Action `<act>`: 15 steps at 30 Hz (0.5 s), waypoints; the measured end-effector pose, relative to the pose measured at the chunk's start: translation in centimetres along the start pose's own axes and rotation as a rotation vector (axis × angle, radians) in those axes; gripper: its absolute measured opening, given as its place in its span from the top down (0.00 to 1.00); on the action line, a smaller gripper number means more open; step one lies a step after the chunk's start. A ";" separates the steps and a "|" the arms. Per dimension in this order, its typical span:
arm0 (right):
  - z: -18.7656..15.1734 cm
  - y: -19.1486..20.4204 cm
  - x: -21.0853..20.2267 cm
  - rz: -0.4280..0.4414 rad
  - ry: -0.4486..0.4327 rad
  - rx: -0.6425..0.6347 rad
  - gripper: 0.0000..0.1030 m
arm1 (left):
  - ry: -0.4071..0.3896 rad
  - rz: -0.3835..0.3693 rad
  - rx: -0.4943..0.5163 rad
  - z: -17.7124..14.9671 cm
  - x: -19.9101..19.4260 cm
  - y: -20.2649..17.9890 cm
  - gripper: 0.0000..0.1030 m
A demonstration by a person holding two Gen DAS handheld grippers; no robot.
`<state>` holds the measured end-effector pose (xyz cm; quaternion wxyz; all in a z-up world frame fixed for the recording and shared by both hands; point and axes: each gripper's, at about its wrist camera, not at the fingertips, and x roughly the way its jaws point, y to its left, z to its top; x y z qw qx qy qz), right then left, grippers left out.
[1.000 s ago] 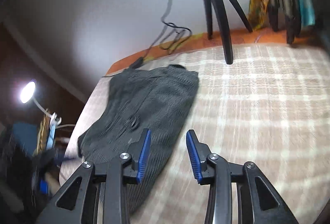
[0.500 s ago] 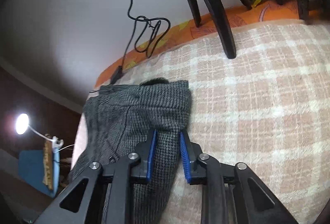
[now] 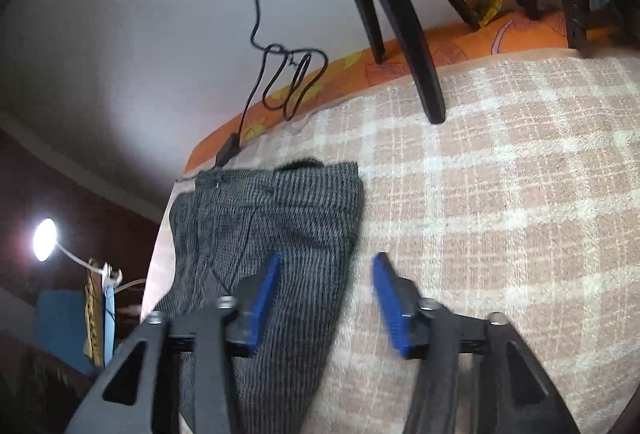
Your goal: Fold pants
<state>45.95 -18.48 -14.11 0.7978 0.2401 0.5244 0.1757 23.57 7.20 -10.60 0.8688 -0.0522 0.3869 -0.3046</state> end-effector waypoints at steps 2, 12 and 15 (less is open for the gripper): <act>-0.4 0.3 0.0 0.004 0.011 -0.019 0.38 | -0.012 0.014 -0.123 0.1 -0.6 2.8 0.28; -0.7 0.8 1.7 0.042 0.047 -0.013 0.37 | 0.064 -0.035 -0.755 -4.3 0.2 13.5 0.28; -0.7 1.2 1.9 0.049 0.049 -0.015 0.36 | 0.073 -0.077 -0.821 -5.0 0.3 13.9 0.28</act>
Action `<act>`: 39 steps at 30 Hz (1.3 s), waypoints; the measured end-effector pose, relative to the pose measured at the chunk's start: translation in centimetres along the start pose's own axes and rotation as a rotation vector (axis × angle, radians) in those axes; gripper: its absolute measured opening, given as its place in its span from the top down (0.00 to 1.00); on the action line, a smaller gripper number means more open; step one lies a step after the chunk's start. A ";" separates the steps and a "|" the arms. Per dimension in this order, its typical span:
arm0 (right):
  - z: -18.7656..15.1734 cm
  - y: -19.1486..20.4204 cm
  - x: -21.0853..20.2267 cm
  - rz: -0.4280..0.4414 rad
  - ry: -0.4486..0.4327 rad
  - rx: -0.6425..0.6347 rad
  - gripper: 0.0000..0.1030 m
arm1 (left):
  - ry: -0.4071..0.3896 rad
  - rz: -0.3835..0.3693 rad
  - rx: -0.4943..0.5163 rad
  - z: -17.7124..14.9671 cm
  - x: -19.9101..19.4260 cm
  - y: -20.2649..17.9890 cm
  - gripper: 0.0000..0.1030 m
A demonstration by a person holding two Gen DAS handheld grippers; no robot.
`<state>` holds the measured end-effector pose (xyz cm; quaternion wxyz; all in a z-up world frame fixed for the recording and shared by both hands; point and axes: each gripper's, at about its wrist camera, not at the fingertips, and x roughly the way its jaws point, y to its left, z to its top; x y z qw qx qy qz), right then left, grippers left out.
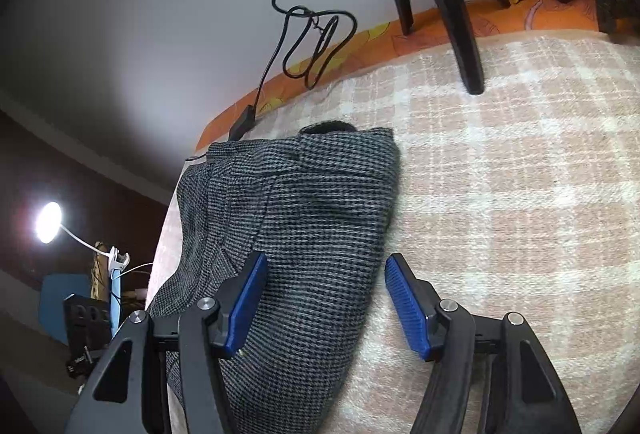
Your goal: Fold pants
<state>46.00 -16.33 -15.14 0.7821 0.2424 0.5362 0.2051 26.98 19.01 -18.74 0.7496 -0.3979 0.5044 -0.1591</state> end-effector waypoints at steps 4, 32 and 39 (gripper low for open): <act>0.2 0.5 0.5 0.006 0.000 -0.003 0.32 | -0.012 0.009 0.000 0.0 0.7 -1.2 0.26; 0.7 5.8 -1.5 -0.127 -0.114 -0.130 0.85 | -0.225 0.103 0.328 -1.4 0.6 -6.4 0.70; 0.4 7.6 -4.2 -0.160 -0.126 -0.219 0.85 | -0.236 0.082 0.406 -2.5 0.2 -8.4 0.70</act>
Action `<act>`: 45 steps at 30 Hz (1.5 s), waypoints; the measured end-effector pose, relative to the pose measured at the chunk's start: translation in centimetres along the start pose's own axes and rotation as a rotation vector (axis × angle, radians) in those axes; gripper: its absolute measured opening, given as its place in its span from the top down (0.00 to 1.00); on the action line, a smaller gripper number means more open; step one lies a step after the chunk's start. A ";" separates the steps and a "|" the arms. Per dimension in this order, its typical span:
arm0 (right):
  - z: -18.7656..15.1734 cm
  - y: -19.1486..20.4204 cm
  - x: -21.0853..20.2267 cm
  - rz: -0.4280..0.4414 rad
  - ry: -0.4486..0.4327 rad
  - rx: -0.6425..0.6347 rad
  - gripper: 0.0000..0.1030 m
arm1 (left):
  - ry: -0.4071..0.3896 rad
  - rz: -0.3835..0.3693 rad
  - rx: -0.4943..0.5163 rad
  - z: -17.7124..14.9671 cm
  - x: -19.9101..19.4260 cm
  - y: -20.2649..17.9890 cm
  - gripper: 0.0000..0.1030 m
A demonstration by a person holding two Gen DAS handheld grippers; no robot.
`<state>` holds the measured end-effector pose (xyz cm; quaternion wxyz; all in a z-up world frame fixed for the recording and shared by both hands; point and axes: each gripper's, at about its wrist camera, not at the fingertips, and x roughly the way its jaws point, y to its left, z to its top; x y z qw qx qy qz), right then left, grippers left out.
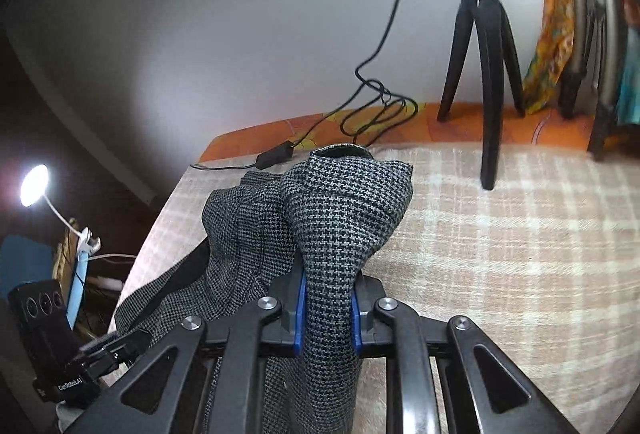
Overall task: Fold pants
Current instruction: 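Lift the folded shorts with both grippers and carry toward the clothes stack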
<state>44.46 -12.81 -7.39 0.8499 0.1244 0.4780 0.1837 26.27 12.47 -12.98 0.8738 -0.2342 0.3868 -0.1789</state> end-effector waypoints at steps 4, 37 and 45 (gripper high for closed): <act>0.2 0.0 -2.2 -0.024 -0.025 -0.040 0.86 | 0.016 -0.055 0.007 -0.3 0.4 -1.4 0.70; 4.2 -22.3 -26.5 -0.353 -0.218 -0.063 0.86 | 0.073 -0.384 0.366 -2.1 16.3 -31.3 0.70; 8.2 -27.3 -29.6 -0.453 -0.259 -0.132 0.86 | 0.040 -0.405 0.439 -2.0 22.1 -37.9 0.70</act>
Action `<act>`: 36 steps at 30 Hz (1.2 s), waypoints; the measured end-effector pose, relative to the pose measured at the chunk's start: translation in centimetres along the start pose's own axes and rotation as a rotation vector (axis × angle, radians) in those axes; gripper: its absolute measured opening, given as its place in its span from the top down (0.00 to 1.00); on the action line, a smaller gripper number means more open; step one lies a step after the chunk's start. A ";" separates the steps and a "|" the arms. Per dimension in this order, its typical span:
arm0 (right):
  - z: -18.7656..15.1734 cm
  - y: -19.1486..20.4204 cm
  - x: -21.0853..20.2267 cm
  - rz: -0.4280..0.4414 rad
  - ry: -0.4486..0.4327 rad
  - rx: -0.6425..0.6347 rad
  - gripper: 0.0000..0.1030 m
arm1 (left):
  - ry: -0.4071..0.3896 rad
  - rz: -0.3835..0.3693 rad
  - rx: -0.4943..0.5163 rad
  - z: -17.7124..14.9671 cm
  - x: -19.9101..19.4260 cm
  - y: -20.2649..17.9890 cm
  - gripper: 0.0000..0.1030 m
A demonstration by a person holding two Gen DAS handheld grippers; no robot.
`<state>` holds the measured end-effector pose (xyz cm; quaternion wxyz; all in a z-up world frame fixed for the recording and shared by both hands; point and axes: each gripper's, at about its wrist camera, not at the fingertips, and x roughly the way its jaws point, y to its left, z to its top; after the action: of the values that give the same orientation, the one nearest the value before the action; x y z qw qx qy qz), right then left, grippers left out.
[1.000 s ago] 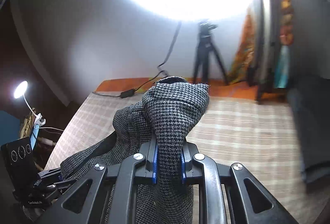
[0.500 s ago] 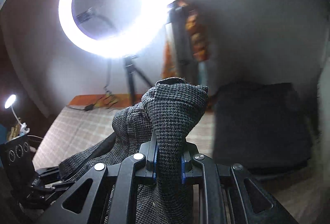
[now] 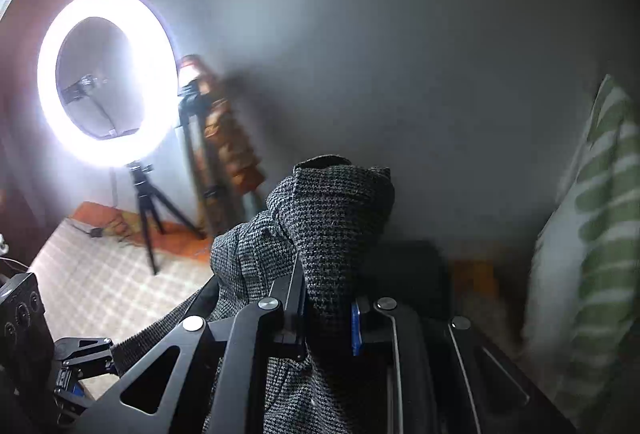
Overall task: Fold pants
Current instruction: 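Lift the folded shorts with both grippers and carry toward the clothes stack, then lower the shorts onto the dark clothes stack and open both grippers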
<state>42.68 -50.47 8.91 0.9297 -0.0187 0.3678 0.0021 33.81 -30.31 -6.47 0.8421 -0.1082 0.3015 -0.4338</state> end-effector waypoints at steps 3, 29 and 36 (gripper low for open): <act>0.7 -2.2 1.7 0.002 -0.004 0.006 0.86 | -0.007 0.025 0.019 0.6 2.7 -0.3 0.70; -2.5 -7.7 10.0 -0.290 0.154 0.109 0.35 | 0.196 0.233 0.008 -3.1 4.3 1.8 0.48; -3.6 -5.5 4.2 -0.277 0.115 0.136 0.28 | 0.165 0.242 0.018 -1.3 -0.4 1.5 0.48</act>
<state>43.41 -56.15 3.57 0.8978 -0.0063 0.4134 -0.1519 33.85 -28.93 -8.02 0.8616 -0.0277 0.3766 -0.3392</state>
